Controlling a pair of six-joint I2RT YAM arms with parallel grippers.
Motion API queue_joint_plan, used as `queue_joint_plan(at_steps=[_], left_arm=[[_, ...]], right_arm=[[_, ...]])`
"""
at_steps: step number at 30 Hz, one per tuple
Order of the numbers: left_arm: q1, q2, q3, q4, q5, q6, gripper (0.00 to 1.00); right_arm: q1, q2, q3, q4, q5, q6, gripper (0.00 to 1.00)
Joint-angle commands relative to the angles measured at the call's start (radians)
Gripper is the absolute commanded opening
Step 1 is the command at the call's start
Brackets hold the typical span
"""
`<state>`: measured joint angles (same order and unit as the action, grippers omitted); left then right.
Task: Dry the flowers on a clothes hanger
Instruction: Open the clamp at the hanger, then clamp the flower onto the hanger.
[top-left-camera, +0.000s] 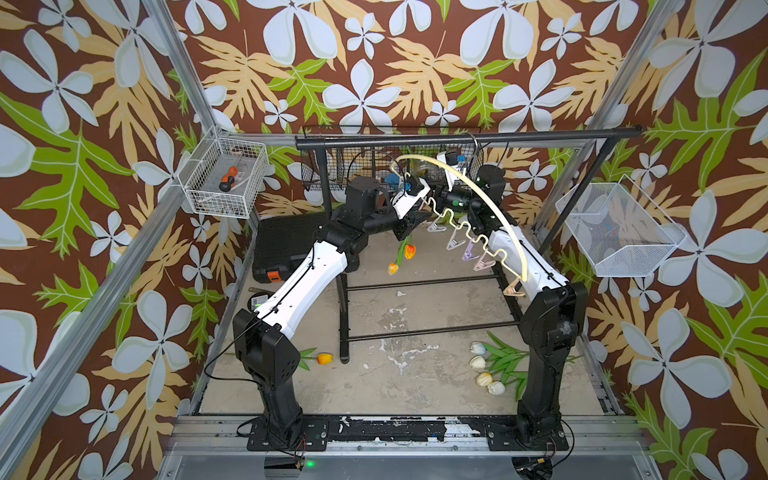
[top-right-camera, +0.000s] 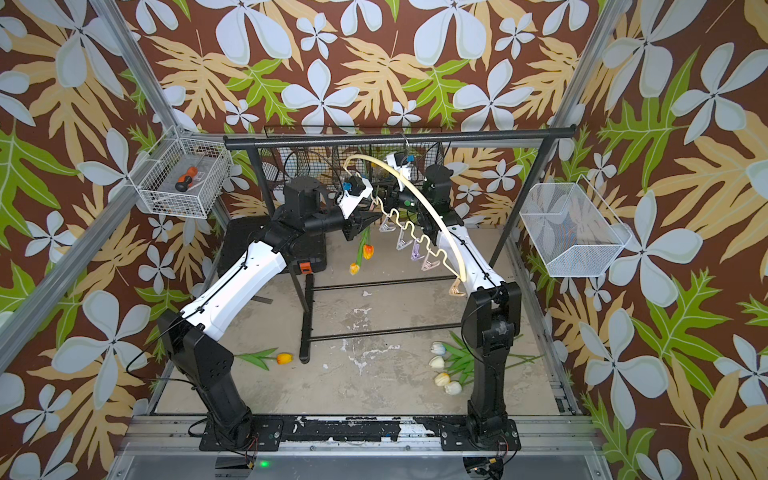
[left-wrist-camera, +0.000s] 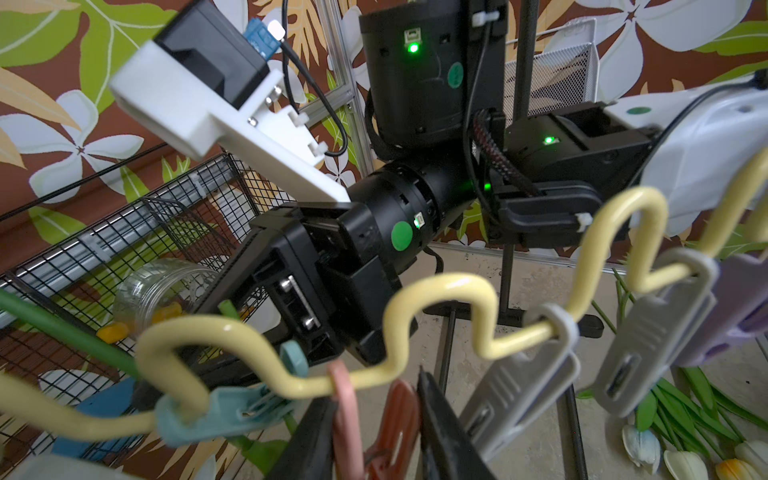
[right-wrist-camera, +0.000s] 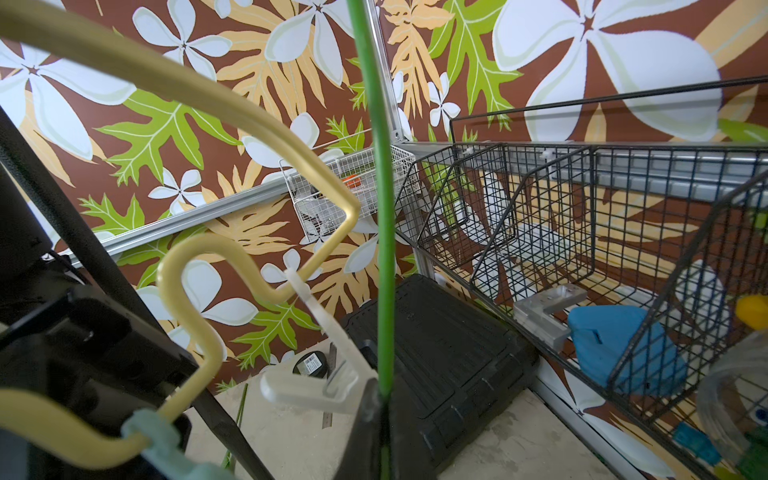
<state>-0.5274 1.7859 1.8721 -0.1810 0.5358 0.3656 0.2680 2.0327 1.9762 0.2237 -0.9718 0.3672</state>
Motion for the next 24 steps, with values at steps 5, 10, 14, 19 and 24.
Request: queue_joint_plan(at_steps=[5, 10, 14, 19, 24], left_arm=[[-0.002, -0.023, -0.019, 0.068, 0.075, -0.06, 0.24], [-0.002, -0.025, -0.03, 0.09, 0.091, -0.082, 0.23], [-0.002, -0.022, -0.03, 0.107, 0.099, -0.105, 0.22], [-0.002, -0.013, -0.02, 0.123, 0.105, -0.132, 0.22], [-0.002, -0.002, -0.012, 0.123, 0.107, -0.141, 0.22]], right_arm=[[0.002, -0.055, -0.12, 0.082, 0.039, 0.037, 0.0], [-0.013, -0.123, -0.275, 0.212, 0.104, 0.117, 0.0], [-0.025, -0.171, -0.396, 0.324, 0.132, 0.189, 0.0], [-0.035, -0.21, -0.475, 0.386, 0.149, 0.252, 0.0], [-0.046, -0.252, -0.549, 0.429, 0.145, 0.299, 0.0]])
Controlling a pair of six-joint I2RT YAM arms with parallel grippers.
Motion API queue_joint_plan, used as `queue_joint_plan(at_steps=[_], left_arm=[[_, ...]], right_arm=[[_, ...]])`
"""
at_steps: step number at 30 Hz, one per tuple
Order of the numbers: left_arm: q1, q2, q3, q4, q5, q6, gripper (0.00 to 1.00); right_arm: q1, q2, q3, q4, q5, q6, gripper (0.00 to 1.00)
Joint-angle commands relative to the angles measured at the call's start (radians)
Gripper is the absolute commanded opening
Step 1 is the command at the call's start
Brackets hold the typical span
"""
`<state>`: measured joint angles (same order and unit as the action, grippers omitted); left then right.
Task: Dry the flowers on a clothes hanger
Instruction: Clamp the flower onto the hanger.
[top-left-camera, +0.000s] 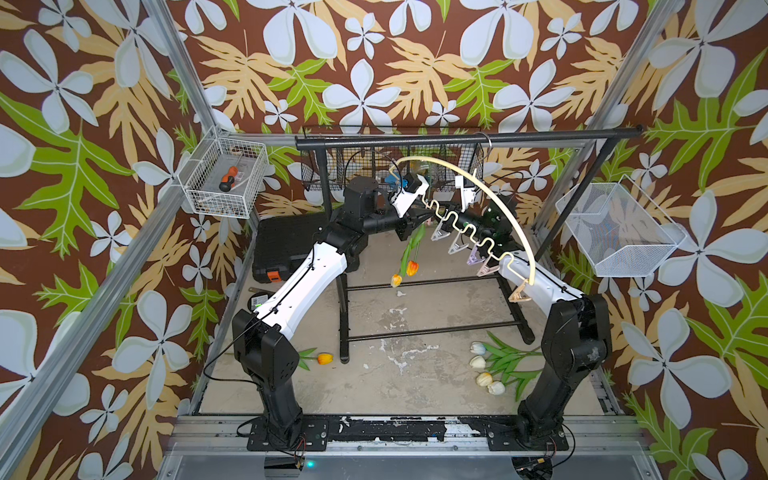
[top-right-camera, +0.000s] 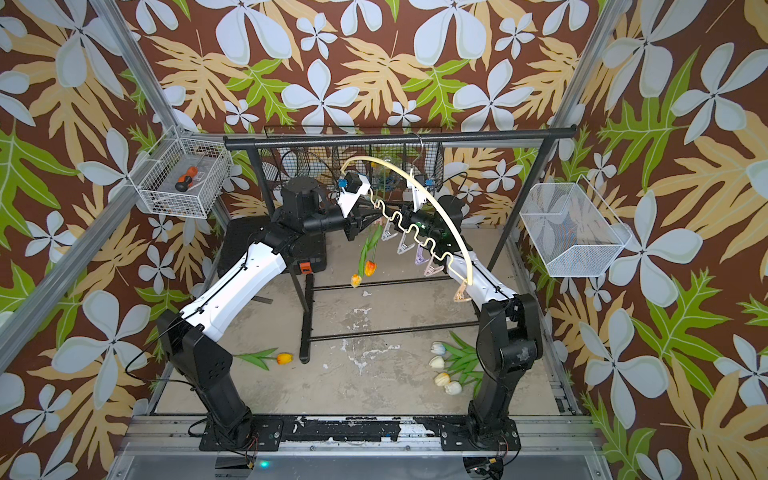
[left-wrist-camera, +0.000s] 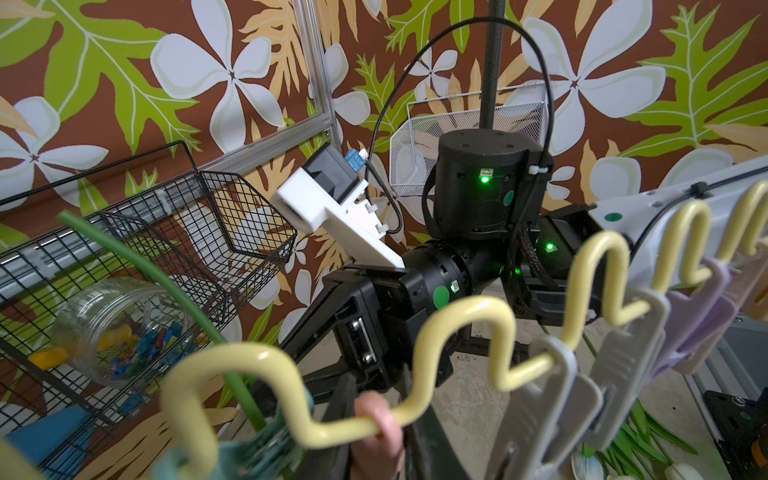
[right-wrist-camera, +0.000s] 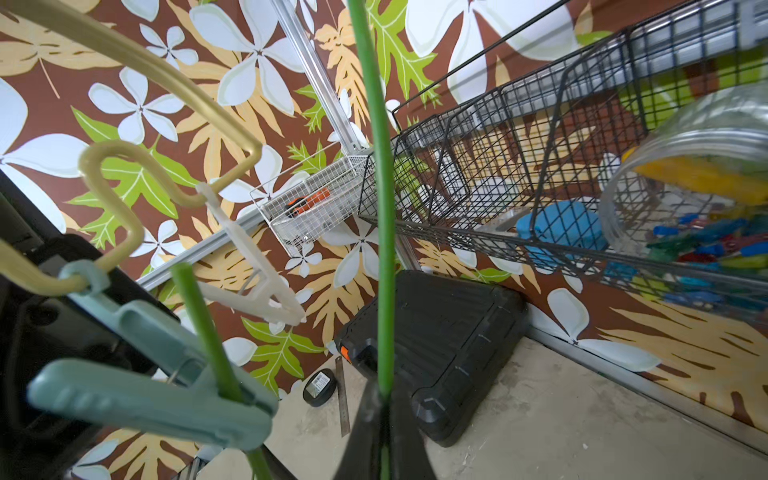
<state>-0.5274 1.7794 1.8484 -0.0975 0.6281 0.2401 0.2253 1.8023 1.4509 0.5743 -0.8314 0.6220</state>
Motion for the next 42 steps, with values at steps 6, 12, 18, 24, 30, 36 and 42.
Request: queue_joint_plan(at_steps=[6, 12, 18, 24, 30, 36, 42], left_arm=[[-0.002, 0.014, 0.023, 0.033, 0.015, -0.016, 0.22], [-0.002, 0.017, 0.031, 0.031, 0.01, -0.016, 0.22], [-0.001, 0.02, 0.032, 0.037, 0.01, -0.027, 0.22], [0.0, 0.023, 0.031, 0.042, 0.009, -0.036, 0.22], [0.001, 0.021, 0.026, 0.041, 0.006, -0.036, 0.21], [0.004, 0.018, 0.018, 0.042, 0.004, -0.035, 0.21], [0.01, 0.018, 0.015, 0.041, 0.001, -0.033, 0.21]], right_arm=[[-0.029, -0.087, -0.118, 0.089, 0.011, 0.051, 0.0], [-0.035, -0.119, -0.173, 0.058, -0.031, 0.034, 0.0], [0.006, -0.124, -0.248, 0.189, -0.091, 0.147, 0.0], [0.034, -0.119, -0.29, 0.347, -0.119, 0.289, 0.0], [0.058, -0.132, -0.318, 0.386, -0.117, 0.336, 0.0], [0.058, -0.147, -0.34, 0.409, -0.125, 0.361, 0.0], [0.058, -0.166, -0.359, 0.406, -0.132, 0.36, 0.0]])
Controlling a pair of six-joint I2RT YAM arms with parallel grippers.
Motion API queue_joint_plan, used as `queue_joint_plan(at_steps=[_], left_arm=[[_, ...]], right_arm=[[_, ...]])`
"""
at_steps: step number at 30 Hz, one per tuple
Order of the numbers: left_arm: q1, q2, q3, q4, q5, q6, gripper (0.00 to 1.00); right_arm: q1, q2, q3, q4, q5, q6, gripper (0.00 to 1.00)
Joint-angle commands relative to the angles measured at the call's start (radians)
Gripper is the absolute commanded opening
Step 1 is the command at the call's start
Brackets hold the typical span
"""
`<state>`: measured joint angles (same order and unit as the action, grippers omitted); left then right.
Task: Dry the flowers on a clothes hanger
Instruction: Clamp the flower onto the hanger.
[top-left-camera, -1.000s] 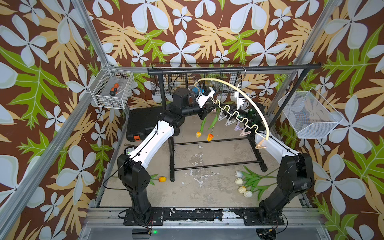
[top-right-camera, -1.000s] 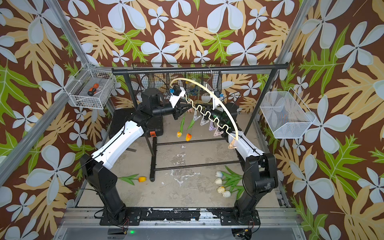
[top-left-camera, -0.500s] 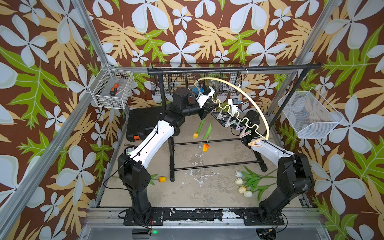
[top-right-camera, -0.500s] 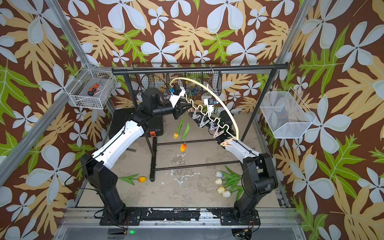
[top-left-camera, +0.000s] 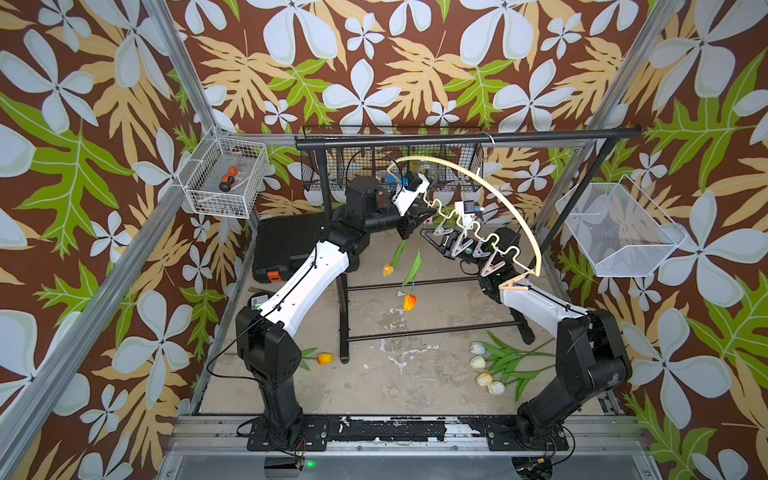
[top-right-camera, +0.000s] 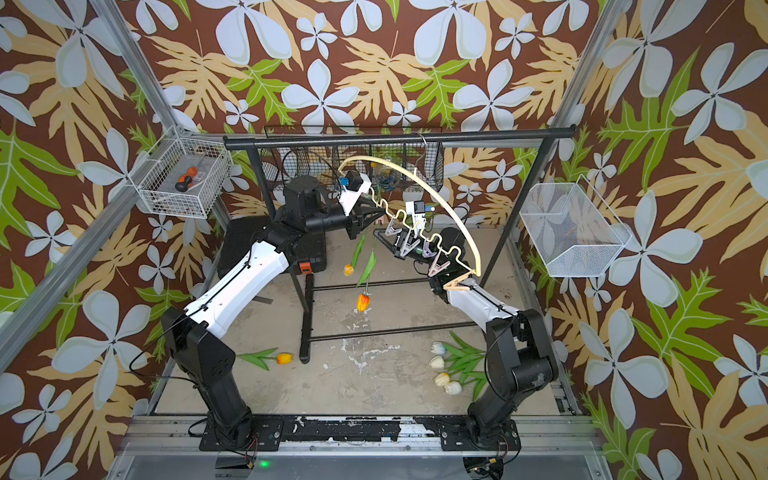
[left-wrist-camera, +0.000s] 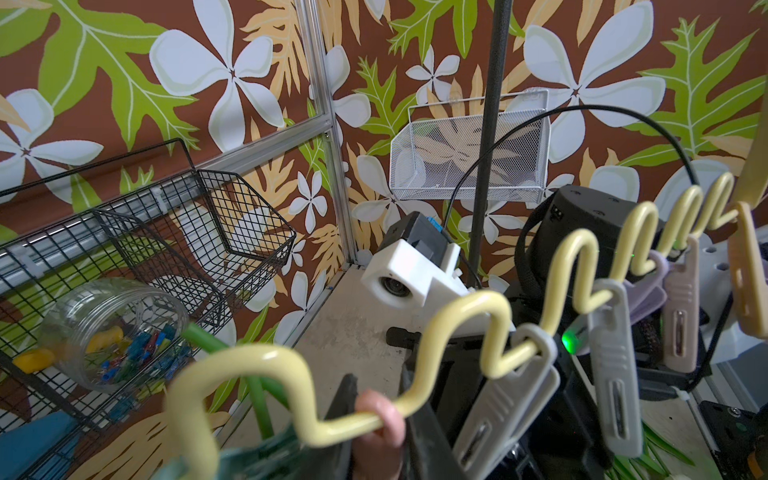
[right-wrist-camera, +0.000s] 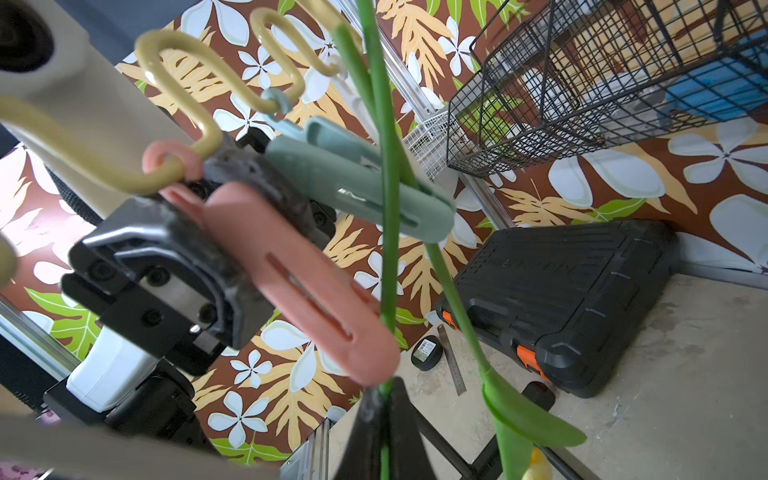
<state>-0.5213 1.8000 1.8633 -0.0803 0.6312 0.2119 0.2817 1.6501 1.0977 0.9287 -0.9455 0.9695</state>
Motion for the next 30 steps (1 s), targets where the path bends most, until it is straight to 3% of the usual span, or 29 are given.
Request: queue_joint_plan(at_steps=[1, 14, 20, 30], left_arm=[[0.005, -0.002, 0.0, 0.025, -0.001, -0.005, 0.21], [0.014, -0.004, -0.001, 0.022, 0.008, -0.005, 0.22], [0.014, -0.004, -0.003, 0.021, 0.006, -0.009, 0.46], [0.014, -0.032, -0.018, 0.025, -0.005, -0.032, 0.65]], right_arm=[[0.001, -0.016, -0.008, 0.047, -0.02, 0.009, 0.0], [0.002, -0.045, -0.029, 0.015, -0.033, -0.011, 0.0], [0.001, -0.048, -0.022, 0.013, -0.034, -0.009, 0.0], [0.002, -0.039, 0.001, -0.028, -0.025, -0.038, 0.0]])
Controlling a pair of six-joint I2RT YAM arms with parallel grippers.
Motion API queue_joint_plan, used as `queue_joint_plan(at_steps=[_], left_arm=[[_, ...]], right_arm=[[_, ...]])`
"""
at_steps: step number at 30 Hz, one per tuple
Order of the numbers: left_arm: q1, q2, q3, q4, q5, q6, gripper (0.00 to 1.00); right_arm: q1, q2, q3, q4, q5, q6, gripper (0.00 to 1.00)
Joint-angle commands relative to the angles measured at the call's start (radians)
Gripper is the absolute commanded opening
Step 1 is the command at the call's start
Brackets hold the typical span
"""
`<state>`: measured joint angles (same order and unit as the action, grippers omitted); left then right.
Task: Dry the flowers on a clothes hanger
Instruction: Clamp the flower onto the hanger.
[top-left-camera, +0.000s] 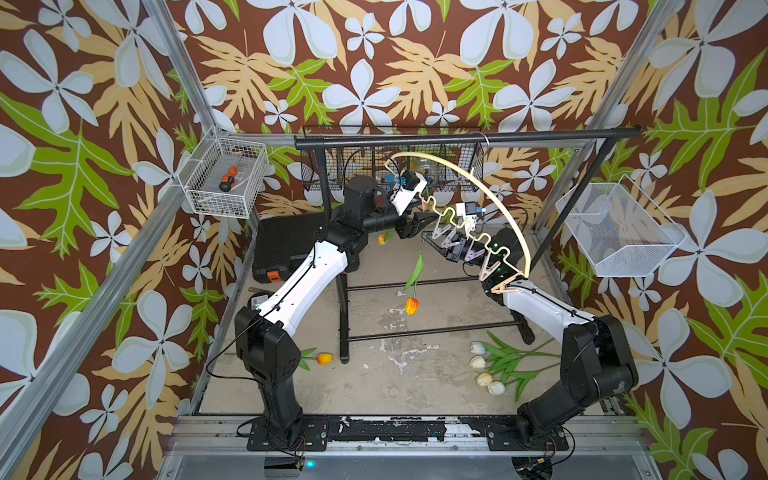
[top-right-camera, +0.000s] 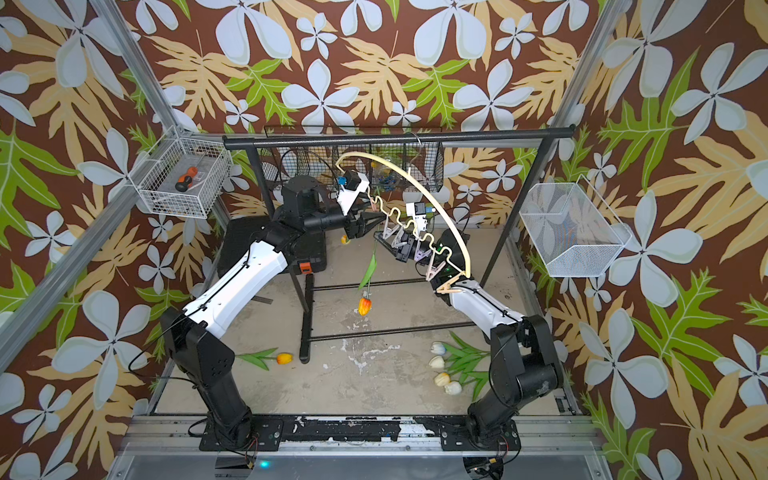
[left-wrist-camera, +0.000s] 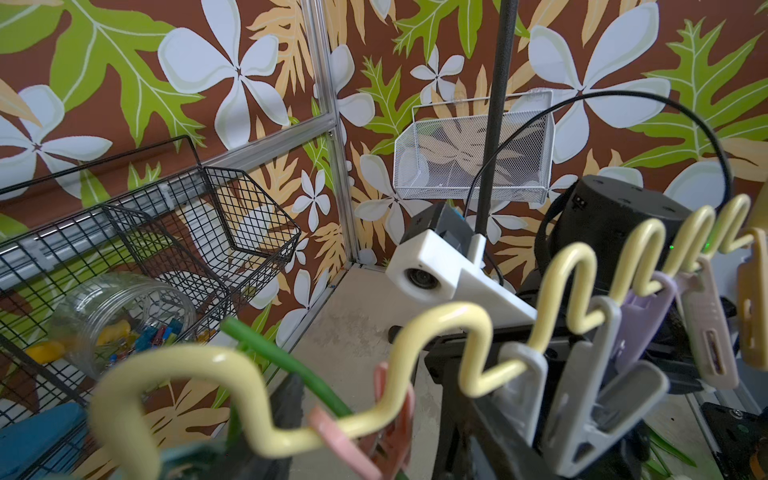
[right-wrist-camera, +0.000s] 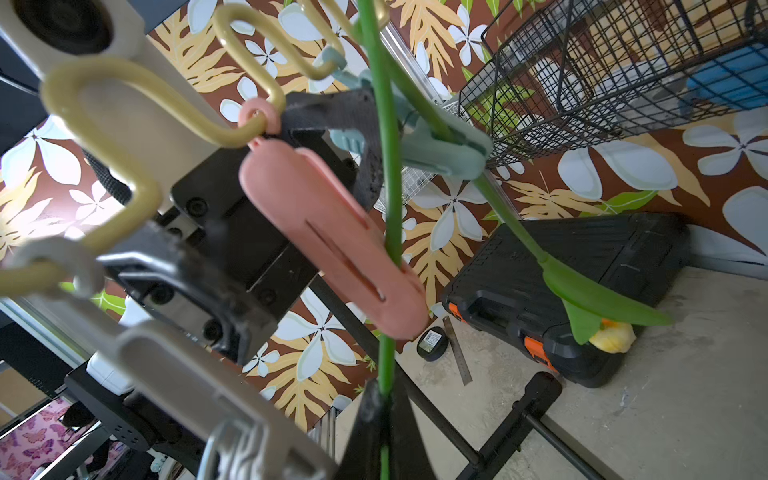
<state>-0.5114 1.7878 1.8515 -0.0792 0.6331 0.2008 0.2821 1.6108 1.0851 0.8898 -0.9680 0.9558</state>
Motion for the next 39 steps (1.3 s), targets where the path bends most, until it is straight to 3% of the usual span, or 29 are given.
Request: queue_joint_plan(at_steps=[1, 14, 30, 39], left_arm=[[0.004, -0.026, -0.013, 0.025, -0.011, -0.028, 0.67], [0.006, -0.202, -0.228, 0.078, -0.124, -0.16, 0.89], [0.01, -0.543, -0.703, 0.08, -0.369, -0.372, 0.9], [0.009, -0.619, -0.774, 0.068, -0.308, -0.38, 0.9]], right_arm=[[0.001, 0.001, 0.019, 0.0, 0.001, -0.033, 0.01], [-0.001, -0.015, 0.084, -0.23, 0.056, -0.237, 0.26], [-0.054, -0.104, 0.054, -0.442, 0.165, -0.46, 0.52], [-0.056, -0.132, 0.027, -0.414, 0.154, -0.456, 0.53]])
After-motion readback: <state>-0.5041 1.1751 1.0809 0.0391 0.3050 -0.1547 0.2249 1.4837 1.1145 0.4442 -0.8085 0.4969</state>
